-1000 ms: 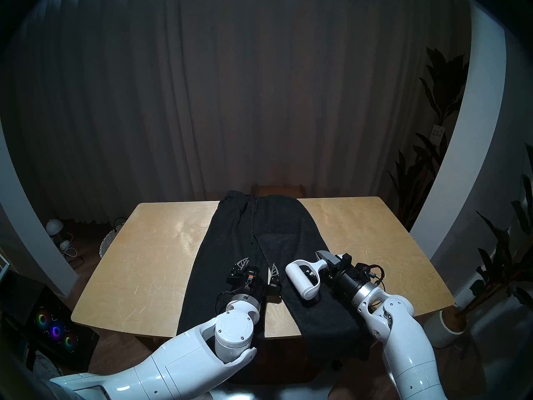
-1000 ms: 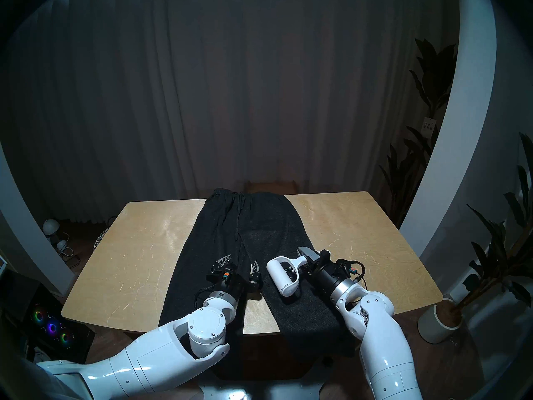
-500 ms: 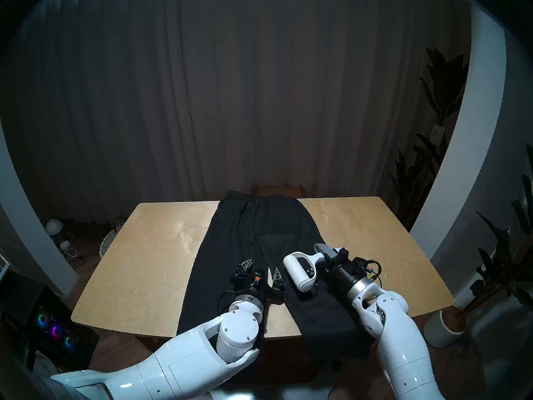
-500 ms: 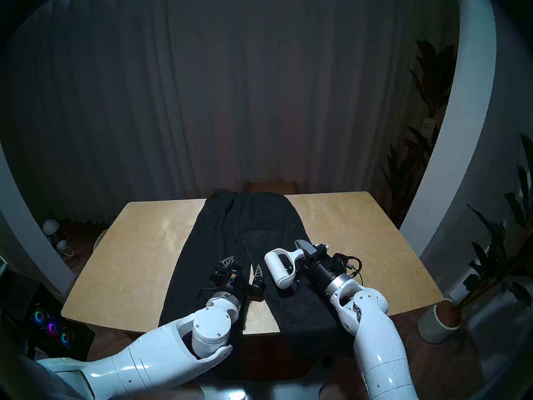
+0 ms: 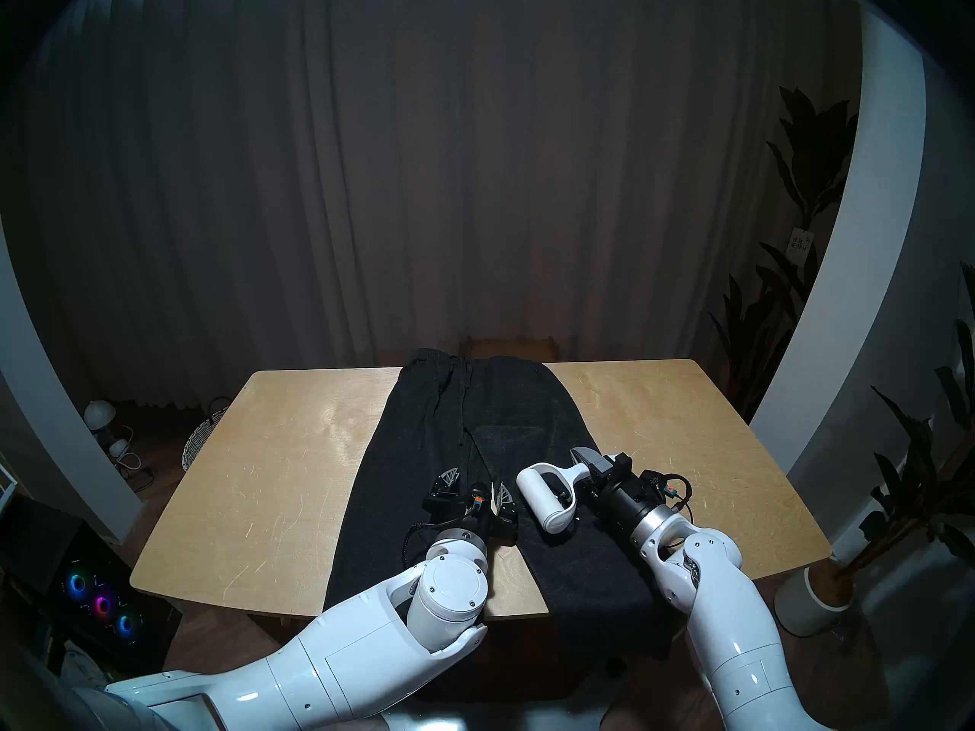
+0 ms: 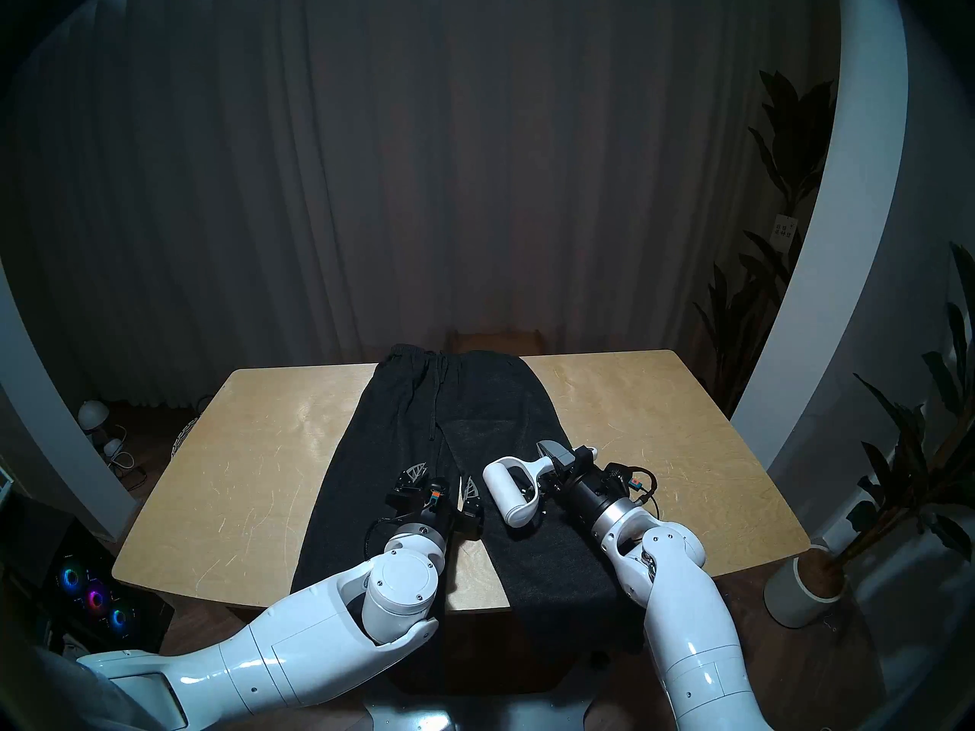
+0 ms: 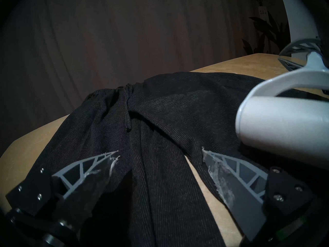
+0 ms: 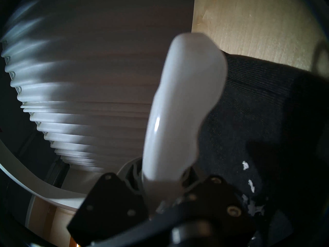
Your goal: Remove lint and debris from pants with a lint roller
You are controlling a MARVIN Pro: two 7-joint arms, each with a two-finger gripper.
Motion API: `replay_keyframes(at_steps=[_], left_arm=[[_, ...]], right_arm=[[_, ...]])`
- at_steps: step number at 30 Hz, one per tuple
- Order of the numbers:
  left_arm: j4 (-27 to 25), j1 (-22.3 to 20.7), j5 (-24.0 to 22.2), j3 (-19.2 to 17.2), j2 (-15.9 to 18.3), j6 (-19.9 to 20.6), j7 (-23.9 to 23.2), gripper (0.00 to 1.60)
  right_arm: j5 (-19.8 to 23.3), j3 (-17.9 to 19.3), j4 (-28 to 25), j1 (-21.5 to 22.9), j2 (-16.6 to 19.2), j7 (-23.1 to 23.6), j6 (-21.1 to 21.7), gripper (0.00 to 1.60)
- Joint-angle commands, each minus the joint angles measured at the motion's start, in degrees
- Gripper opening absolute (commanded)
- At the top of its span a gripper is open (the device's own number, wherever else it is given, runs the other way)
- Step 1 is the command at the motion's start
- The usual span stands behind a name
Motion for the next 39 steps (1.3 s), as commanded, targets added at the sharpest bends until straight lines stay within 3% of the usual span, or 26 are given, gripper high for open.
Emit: replay_keyframes(at_steps=[1, 7, 9, 18, 30, 39], left_arm=[[1.1, -0.6, -0.9, -0.3, -0.2, 1.4, -0.6, 1.6], [1.4, -0.8, -1.8, -0.7, -0.2, 1.8, -1.1, 1.6], [1.2, -0.9, -2.4, -1.0, -0.1, 2.4, -1.5, 1.6], [1.0, -1.4, -2.9, -1.5, 0.5, 2.2, -2.3, 1.6], [0.5, -0.9, -5.5, -3.7, 1.7, 0.6, -3.3, 1.6], [-1.4, -0.3, -7.6, -4.4, 5.0, -1.9, -7.8, 1.6]], right_arm=[[-2.3, -0.6, 2.7, 3.1, 1.0, 4.4, -1.2, 0.0], [-3.8, -1.6, 4.1, 4.1, 1.4, 6.0, -1.6, 0.0], [-6.3, -2.5, 4.1, 4.5, 2.5, 6.8, -2.9, 0.0], [-9.1, -3.6, 4.2, 5.0, 5.5, 8.9, -2.2, 0.0], [-16.5, -6.1, -1.1, 2.0, 5.1, 11.1, -10.7, 0.0], [-20.4, -7.0, -5.4, -0.2, 4.6, 7.0, -14.7, 0.0]])
